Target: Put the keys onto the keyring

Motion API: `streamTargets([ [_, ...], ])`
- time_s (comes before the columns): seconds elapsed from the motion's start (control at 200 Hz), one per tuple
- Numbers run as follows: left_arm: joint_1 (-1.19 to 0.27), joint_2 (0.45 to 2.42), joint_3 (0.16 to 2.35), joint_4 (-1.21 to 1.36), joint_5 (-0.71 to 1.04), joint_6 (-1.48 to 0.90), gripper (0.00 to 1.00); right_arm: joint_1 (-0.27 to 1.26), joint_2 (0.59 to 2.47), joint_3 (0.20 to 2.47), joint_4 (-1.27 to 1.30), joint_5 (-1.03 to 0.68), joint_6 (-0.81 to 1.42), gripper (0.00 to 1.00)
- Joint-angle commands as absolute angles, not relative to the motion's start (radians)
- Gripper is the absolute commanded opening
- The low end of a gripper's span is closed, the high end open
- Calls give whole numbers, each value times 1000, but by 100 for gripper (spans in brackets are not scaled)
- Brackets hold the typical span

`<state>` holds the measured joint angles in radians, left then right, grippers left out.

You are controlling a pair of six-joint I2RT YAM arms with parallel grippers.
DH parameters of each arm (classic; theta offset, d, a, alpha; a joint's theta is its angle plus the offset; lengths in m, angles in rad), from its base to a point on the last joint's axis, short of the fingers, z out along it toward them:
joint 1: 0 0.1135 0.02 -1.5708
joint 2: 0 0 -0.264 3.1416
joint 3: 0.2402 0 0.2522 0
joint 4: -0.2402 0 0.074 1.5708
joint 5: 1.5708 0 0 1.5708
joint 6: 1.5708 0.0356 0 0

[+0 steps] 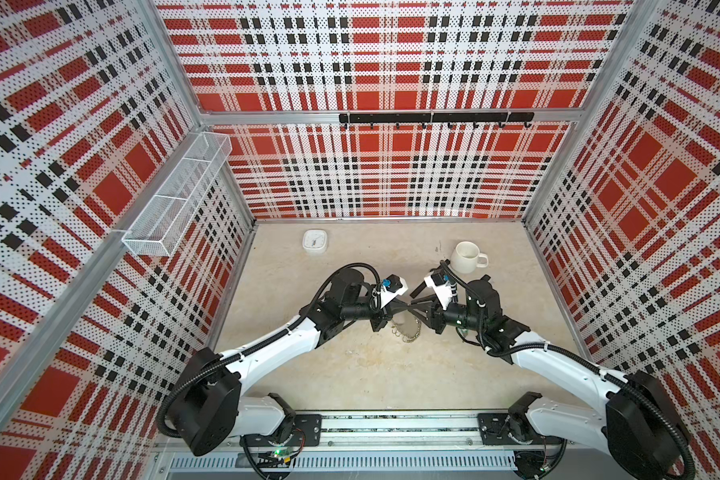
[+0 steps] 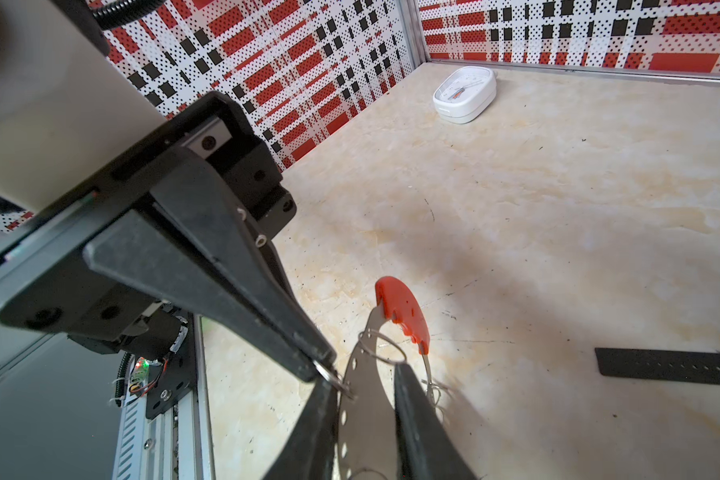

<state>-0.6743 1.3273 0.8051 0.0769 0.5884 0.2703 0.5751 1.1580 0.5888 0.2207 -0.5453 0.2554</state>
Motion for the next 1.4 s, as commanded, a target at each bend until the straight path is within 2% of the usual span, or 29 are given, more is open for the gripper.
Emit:
streamTargets([
  [0.0, -669, 1303, 833, 61, 633, 288, 0, 591, 1147, 635, 246, -558, 234, 27],
  [0.261, -667, 1315, 844, 38, 645, 295, 0, 610, 1158, 649, 242, -553, 227, 18],
  [0.386, -664, 1316, 847, 34, 647, 298, 0, 620, 1157, 650, 238, -543, 223, 9],
  [0.626, -658, 1314, 848, 28, 642, 298, 0, 629, 1149, 649, 229, -527, 218, 0],
  [0.842, -658, 1315, 849, 37, 593, 276, 0, 633, 1143, 641, 250, -480, 239, 0],
  [0.882, -657, 1312, 847, 43, 576, 266, 4, 635, 1142, 638, 259, -463, 245, 0],
  [0.942, -658, 1304, 840, 65, 540, 246, 15, 638, 1137, 631, 274, -438, 253, 0],
  [0.997, -658, 1288, 824, 102, 499, 219, 29, 638, 1131, 623, 299, -421, 261, 0],
  [1.082, -658, 1252, 778, 184, 404, 173, 40, 640, 1125, 612, 328, -398, 276, 0],
  [1.208, -657, 1173, 688, 333, 275, 65, 43, 642, 1124, 604, 369, -362, 300, 0],
  [1.398, -648, 1060, 544, 558, 194, -211, 43, 643, 1128, 580, 494, -349, 379, 0],
])
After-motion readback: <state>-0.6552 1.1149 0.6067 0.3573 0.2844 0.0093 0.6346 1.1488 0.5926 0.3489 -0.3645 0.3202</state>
